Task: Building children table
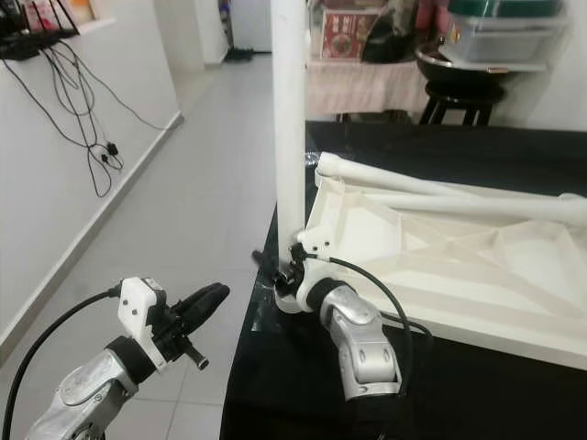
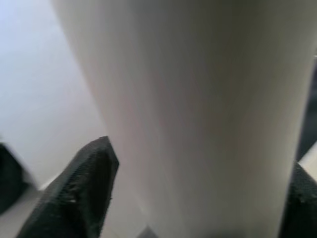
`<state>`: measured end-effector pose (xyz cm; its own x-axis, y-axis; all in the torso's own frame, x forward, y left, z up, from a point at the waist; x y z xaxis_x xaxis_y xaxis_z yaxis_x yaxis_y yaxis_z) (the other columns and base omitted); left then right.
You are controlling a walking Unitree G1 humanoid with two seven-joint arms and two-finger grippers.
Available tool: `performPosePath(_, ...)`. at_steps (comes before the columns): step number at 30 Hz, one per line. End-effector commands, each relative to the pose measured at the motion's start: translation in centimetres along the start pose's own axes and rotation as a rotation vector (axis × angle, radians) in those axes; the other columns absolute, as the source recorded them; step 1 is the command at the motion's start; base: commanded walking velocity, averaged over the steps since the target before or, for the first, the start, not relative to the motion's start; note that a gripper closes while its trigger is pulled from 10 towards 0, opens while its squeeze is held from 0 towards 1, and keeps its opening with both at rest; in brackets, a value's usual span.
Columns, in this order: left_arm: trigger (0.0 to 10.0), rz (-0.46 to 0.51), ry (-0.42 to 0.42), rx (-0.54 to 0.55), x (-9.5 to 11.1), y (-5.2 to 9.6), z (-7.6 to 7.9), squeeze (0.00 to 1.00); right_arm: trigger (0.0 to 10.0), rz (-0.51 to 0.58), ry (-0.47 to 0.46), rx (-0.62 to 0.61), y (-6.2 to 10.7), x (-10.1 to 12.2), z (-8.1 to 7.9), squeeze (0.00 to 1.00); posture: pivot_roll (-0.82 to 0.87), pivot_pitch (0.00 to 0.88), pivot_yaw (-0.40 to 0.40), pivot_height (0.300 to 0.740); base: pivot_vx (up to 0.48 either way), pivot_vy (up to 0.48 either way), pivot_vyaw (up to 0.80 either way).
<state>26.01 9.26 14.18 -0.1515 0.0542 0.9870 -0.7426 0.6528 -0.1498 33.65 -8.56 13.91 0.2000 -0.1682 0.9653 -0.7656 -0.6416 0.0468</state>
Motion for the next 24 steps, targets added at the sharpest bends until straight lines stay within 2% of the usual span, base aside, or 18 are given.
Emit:
performPosePath(1,10.0,-0.015,0.004,0.003,-0.5,0.1,-0.1,0.00,10.0,0.030,0.003,0.084,-0.5,1.2,-1.1,1.00,-0.05,0.026,0.018,0.740,0.000,0.000,0.00)
performPosePath(2,10.0,-0.015,0.005,0.001,-0.5,0.0,-0.1,0.00,10.0,0.033,0.008,0.148,-0.6,1.8,-1.4,1.00,-0.05,0.026,0.018,0.740,0.000,0.000,0.00)
performPosePath(3,10.0,-0.015,0.007,0.000,-0.5,0.0,0.0,0.00,10.0,0.026,0.051,0.232,-0.6,2.6,-1.5,0.71,-0.05,0.022,0.019,0.740,0.000,0.000,0.00)
performPosePath(4,10.0,-0.015,0.009,-0.001,-0.5,-0.1,0.0,0.00,10.0,0.004,0.107,0.313,-0.6,3.2,-1.4,0.00,-0.05,0.021,0.018,0.740,0.000,0.000,0.00)
performPosePath(5,10.0,-0.015,0.010,-0.002,-0.6,-0.1,0.0,0.00,10.0,-0.014,0.145,0.362,-0.5,3.6,-1.2,0.00,-0.05,0.021,0.018,0.740,0.000,0.000,0.00)
performPosePath(6,10.0,-0.015,0.010,-0.002,-0.6,-0.1,0.0,0.00,10.0,-0.014,0.145,0.362,-0.5,3.6,-1.2,0.00,-0.05,0.021,0.018,0.740,0.000,0.000,0.00)
performPosePath(8,10.0,-0.015,0.012,-0.003,-0.6,-0.1,0.0,0.00,10.0,-0.072,0.188,0.457,-0.4,4.4,-0.3,0.00,-0.04,0.016,0.013,0.740,0.000,0.000,0.00)
performPosePath(11,10.0,-0.015,0.012,-0.003,-0.6,-0.2,0.0,0.00,10.0,-0.095,0.202,0.480,-0.6,4.8,0.2,0.00,-0.04,0.015,0.011,0.740,0.000,0.000,0.00)
performPosePath(15,10.0,-0.017,0.013,-0.001,-0.7,-0.2,0.0,0.00,10.0,-0.103,0.198,0.491,-1.6,6.1,0.9,0.00,-0.03,0.013,0.009,0.740,0.000,0.000,0.00)
performPosePath(16,10.0,-0.019,0.012,-0.001,-0.7,-0.2,0.0,0.00,4.7,-0.097,0.179,0.504,-2.0,6.4,0.8,0.00,-0.02,0.012,0.010,0.740,0.000,0.000,0.00)
performPosePath(18,10.0,-0.020,0.012,-0.001,-0.7,-0.2,0.0,0.00,4.7,-0.095,0.167,0.521,-2.2,6.6,0.8,0.00,-0.02,0.011,0.010,0.740,0.000,0.000,0.00)
performPosePath(19,10.0,-0.022,0.012,-0.001,-0.8,-0.2,0.0,0.00,0.0,-0.097,0.161,0.537,-2.3,6.6,0.7,0.00,-0.01,0.011,0.010,0.740,0.000,0.000,0.00)
performPosePath(24,10.0,-0.024,0.014,-0.004,-0.8,-0.2,0.1,0.00,0.0,-0.108,0.156,0.573,-2.4,6.6,0.6,0.00,-0.01,0.012,0.011,0.740,0.000,0.000,0.00)
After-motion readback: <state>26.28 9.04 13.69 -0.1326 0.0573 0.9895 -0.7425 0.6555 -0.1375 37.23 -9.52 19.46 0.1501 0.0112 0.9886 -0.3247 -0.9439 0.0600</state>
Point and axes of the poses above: a point about 5 cm out from each wrist's last joint towards the gripper, its own y axis pointing back from the gripper into the wrist, its own x axis along the axis of the wrist's last joint, z = x × y, the point moved 4 cm from there along -y, pointing out of the wrist towards the gripper, and after that the axes turned 8 degrees about -y, right-handed, at the moved point
